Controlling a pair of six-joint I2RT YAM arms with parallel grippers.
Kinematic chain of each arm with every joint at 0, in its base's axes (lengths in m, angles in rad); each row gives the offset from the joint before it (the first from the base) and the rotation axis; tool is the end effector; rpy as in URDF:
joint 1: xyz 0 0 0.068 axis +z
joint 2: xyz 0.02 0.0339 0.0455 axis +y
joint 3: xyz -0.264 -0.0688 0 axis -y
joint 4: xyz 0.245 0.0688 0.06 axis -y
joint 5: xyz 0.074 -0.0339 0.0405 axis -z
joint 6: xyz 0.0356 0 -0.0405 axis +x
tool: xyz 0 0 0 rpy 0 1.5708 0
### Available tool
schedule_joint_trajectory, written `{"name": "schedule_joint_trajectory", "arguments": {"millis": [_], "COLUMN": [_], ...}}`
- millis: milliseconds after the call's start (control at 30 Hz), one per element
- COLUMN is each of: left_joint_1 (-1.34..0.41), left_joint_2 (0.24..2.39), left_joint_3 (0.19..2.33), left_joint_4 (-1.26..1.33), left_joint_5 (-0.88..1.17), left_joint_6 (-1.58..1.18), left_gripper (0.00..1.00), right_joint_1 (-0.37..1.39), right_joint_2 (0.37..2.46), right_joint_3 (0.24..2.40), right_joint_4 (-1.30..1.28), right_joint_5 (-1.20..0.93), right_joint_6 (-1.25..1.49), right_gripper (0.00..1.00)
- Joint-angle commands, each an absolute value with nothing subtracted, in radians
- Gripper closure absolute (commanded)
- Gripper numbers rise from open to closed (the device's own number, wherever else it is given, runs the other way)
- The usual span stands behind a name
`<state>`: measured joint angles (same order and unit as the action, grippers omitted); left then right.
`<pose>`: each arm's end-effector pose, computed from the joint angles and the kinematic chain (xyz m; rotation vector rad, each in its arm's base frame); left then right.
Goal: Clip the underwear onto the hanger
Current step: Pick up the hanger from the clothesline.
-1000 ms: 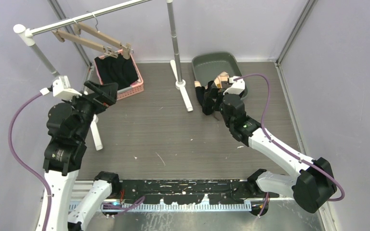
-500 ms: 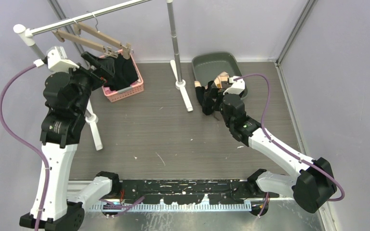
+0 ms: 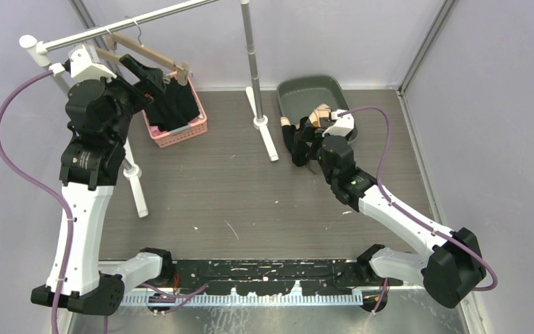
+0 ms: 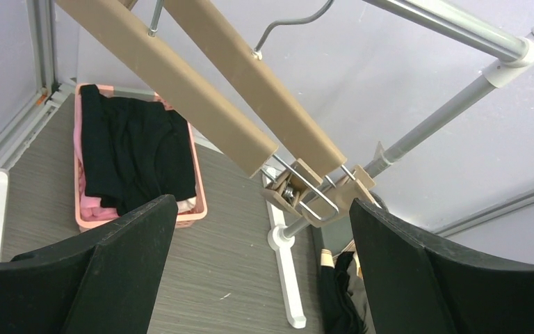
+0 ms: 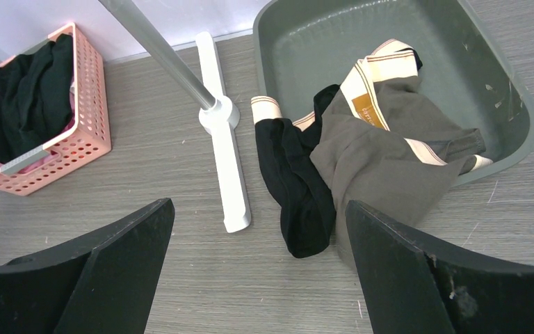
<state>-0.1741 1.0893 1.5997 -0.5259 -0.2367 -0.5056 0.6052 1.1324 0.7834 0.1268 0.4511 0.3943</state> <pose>0.1894 -0.0248 0.5178 -0.4447 1.5331 -0.3426 0.2244 0.1364 0.3018 0.1351 1.7763 0.3182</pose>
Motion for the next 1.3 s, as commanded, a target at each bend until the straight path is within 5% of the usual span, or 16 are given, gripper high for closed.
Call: {"name": "schedule_joint_trajectory", "arguments": {"millis": [0, 1267], "left_joint_1": [-0.189, -0.287], "left_joint_2": [1.116, 1.208], "left_joint_3": [1.665, 1.781], "left_joint_4": [-0.523, -0.663], "left_joint_5": [-0.279, -0.537], "left_joint_6": [-0.467, -0.312], "left_gripper": [0.02, 0.02], "right_joint_1": [0.609, 0.600], "right_joint_2": [1.106, 1.135], "right_joint_3": [0.809, 0.811], "right_joint_4": [0.190, 0.206], "right_joint_5": [0.466, 0.473], "right_joint_6": [0.391, 0.389], "right_gripper": [0.00, 0.00]}}
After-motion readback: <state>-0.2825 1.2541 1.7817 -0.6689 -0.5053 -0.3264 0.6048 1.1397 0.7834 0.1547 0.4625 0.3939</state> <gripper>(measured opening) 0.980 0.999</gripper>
